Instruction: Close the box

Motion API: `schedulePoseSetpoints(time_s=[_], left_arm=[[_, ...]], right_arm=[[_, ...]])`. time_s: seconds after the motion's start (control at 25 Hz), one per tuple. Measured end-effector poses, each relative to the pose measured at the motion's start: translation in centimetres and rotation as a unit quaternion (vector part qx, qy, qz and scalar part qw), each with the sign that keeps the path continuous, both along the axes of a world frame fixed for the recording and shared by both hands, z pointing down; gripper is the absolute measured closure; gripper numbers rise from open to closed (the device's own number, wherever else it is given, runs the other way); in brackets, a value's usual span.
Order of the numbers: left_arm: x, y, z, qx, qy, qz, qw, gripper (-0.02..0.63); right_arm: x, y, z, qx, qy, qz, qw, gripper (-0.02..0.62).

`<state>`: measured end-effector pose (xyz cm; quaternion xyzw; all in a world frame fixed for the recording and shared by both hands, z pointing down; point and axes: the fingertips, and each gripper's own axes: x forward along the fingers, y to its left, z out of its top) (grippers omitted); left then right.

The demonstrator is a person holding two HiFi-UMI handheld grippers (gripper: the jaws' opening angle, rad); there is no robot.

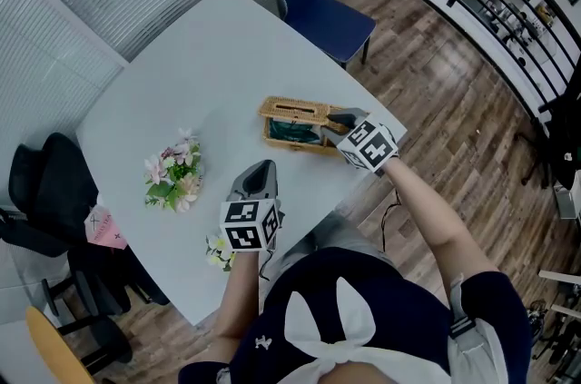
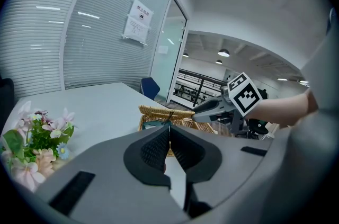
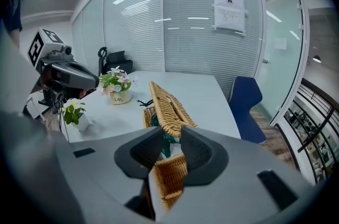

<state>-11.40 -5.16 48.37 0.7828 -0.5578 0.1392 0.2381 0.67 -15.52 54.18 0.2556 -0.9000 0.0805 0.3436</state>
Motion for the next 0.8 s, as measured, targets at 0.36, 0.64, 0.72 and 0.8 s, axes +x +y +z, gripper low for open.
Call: schedulePoseSetpoints(time_s=[0.36, 0.64, 0.72, 0.8], left_arm=[[-0.5, -0.1, 0.2, -0.001, -0.001, -0.003, 1.0, 0.583], [-0.5, 0.0, 0.0, -0.002, -0.002, -0.005, 1.0, 0.583], [-0.5, 0.0, 0.1, -0.003, -0.002, -0.006, 1.0, 0.583], [-0.6, 0.0, 0.1, -0.003, -0.002, -0.006, 1.0, 0.583]], right_arm=[[-0.3, 0.6, 0.9, 0.012, 0.028, -0.021, 0.999, 0.48], [-0.3, 1.4, 1.1, 0.015, 0.049, -0.033, 0.998, 0.48], [-0.3, 1.6, 1.3, 0.019, 0.058, -0.039, 0.997, 0.48], [-0.3, 1.8, 1.5, 0.022, 0.067, -0.045, 0.996, 0.48]])
